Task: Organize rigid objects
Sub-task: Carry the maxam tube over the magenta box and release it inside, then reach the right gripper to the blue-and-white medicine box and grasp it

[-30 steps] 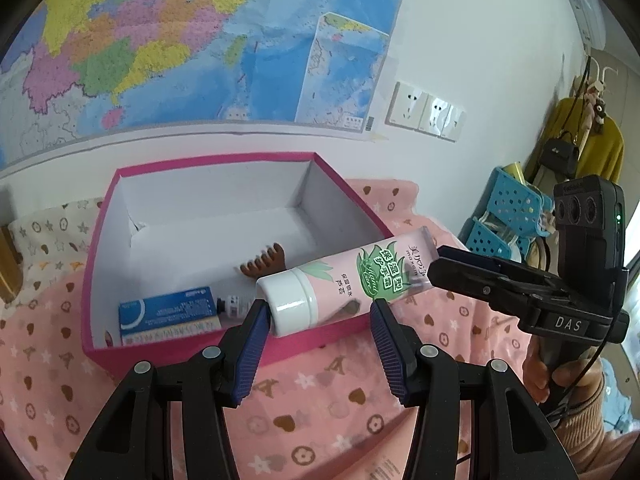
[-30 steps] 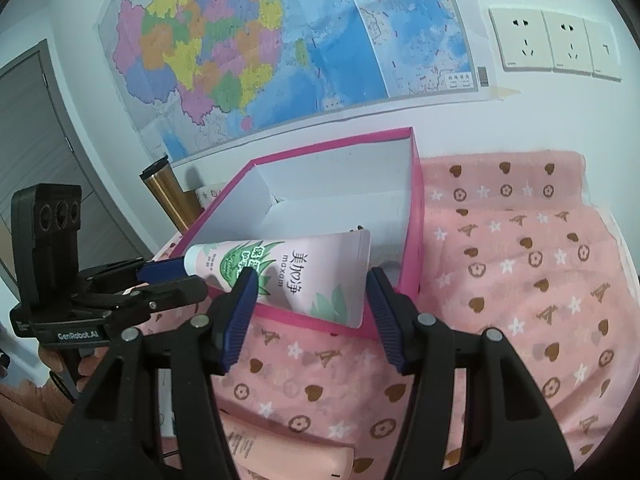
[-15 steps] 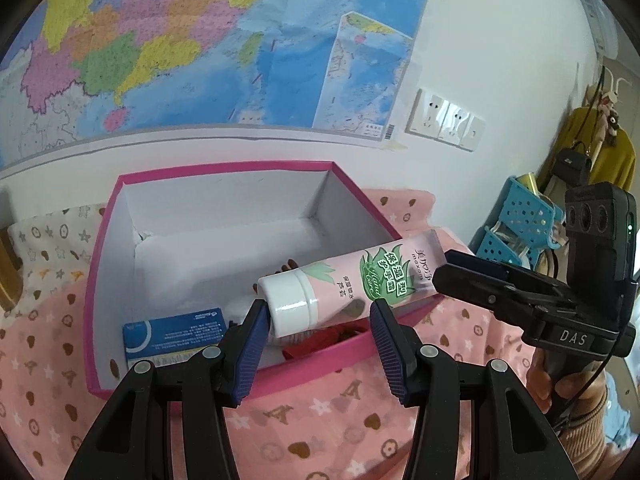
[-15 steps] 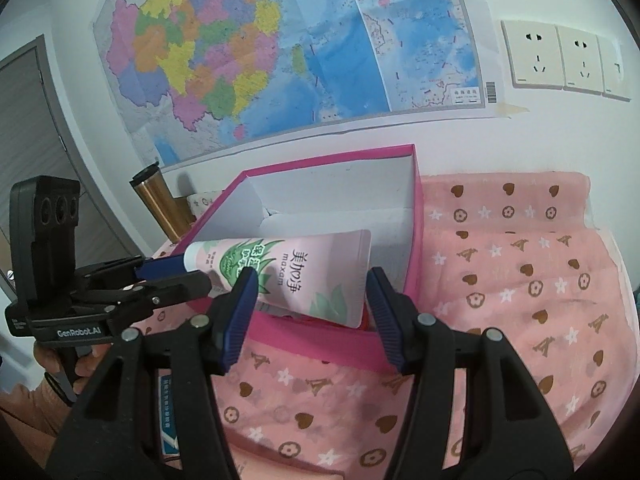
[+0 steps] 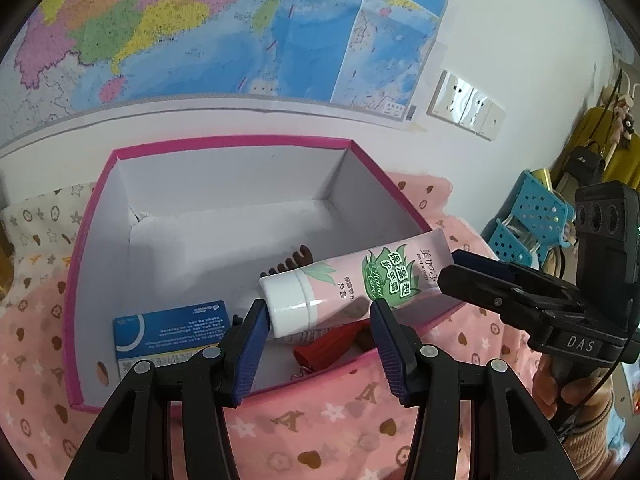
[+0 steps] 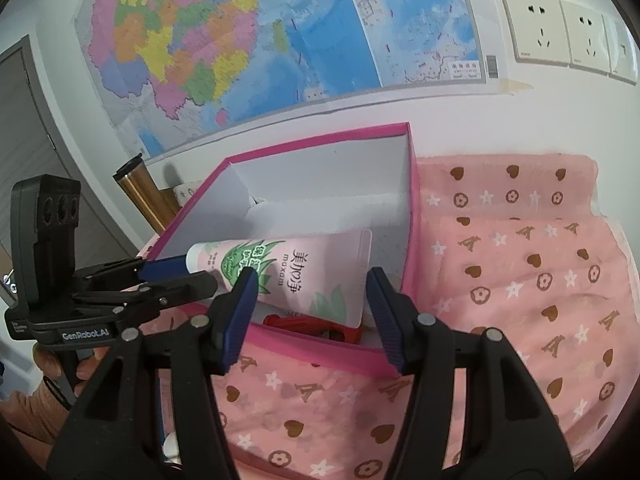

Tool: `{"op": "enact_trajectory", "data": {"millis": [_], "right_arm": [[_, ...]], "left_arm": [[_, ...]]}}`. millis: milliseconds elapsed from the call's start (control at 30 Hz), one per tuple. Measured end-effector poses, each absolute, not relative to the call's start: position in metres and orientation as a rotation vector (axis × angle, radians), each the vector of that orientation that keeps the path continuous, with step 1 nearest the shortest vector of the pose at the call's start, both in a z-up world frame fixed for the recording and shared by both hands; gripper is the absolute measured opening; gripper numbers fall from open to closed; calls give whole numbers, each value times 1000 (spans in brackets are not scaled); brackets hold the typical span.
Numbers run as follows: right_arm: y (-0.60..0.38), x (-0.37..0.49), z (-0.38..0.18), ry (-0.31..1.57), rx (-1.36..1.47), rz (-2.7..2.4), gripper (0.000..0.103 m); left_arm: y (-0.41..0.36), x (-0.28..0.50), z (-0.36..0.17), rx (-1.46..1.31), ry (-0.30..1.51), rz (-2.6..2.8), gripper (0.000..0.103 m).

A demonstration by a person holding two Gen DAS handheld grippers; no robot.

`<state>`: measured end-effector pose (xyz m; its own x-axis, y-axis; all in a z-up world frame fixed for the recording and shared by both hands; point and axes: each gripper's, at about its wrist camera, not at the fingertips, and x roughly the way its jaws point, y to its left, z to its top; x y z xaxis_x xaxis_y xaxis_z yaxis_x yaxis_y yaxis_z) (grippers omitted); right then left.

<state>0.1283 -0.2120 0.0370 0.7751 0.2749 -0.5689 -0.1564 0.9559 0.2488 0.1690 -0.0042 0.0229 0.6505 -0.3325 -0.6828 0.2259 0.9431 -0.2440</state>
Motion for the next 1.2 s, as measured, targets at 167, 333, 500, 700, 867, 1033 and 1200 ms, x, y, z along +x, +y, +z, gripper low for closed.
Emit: {"op": "enact_trajectory", "data": {"millis": [167, 333, 500, 700, 867, 1033, 1200], "right_arm": [[-212, 133, 30, 665, 189, 218, 59], [-210, 134, 28, 666, 181, 197, 59], [-211, 133, 28, 665, 191, 184, 59], [-212, 128, 30, 647, 210, 164, 59], [-214, 118, 34, 622, 218, 148, 59], [-215, 105, 36, 610, 228, 173, 60], [-207, 81, 37, 594, 231, 268, 60]], "left_arm": [[-6, 176, 17, -135, 825, -312, 52], [-6, 183, 9, -142, 853, -315, 51], [-6, 191, 3, -148, 879, -316, 51], [-3, 194, -1, -161, 886, -315, 51], [-3, 187, 2, -143, 854, -314, 51], [3, 160, 16, -106, 771, -318, 52], [16, 120, 31, -77, 686, -320, 53]]}}
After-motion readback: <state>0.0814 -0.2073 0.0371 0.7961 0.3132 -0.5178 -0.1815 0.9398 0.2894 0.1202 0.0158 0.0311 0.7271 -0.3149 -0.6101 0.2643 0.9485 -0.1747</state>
